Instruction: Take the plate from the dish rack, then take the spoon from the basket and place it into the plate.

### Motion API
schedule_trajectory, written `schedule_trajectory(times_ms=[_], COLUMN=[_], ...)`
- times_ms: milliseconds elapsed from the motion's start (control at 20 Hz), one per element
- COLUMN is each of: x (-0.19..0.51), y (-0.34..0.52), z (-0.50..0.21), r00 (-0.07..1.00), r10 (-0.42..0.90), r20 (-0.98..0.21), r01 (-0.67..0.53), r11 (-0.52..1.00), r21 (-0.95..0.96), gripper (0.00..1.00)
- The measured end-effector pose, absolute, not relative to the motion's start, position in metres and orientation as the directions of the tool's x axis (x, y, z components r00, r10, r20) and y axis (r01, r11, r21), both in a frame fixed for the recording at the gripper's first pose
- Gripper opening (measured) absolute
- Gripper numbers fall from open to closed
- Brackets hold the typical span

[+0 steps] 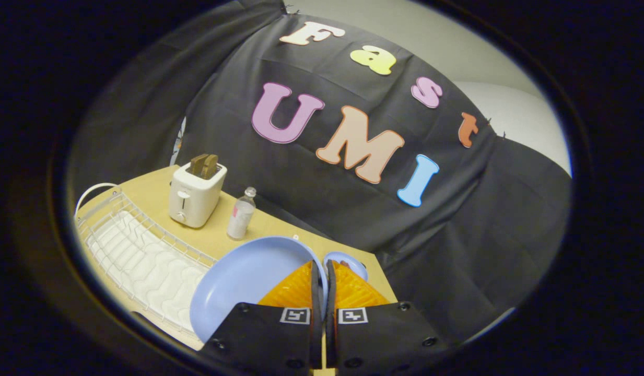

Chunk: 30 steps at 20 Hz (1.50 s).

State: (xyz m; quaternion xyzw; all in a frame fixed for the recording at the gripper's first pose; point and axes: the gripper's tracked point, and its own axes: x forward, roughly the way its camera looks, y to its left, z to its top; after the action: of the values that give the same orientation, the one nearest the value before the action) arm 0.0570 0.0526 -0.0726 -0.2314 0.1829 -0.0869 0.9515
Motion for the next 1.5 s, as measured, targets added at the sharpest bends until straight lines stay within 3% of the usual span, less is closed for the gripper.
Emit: schedule_trajectory(times_ms=[650,1500], x=[-0.002,-0.040], y=[-0.060,-0.079], z=[-0.109,-0.230], r00=[0.880,0.840], r10=[-0.284,-0.142], r20=[-0.380,-0.524], r01=[0.165,0.125], r11=[0.934,0.990], r21=[-0.317,-0.067], gripper=[0.06,0.06])
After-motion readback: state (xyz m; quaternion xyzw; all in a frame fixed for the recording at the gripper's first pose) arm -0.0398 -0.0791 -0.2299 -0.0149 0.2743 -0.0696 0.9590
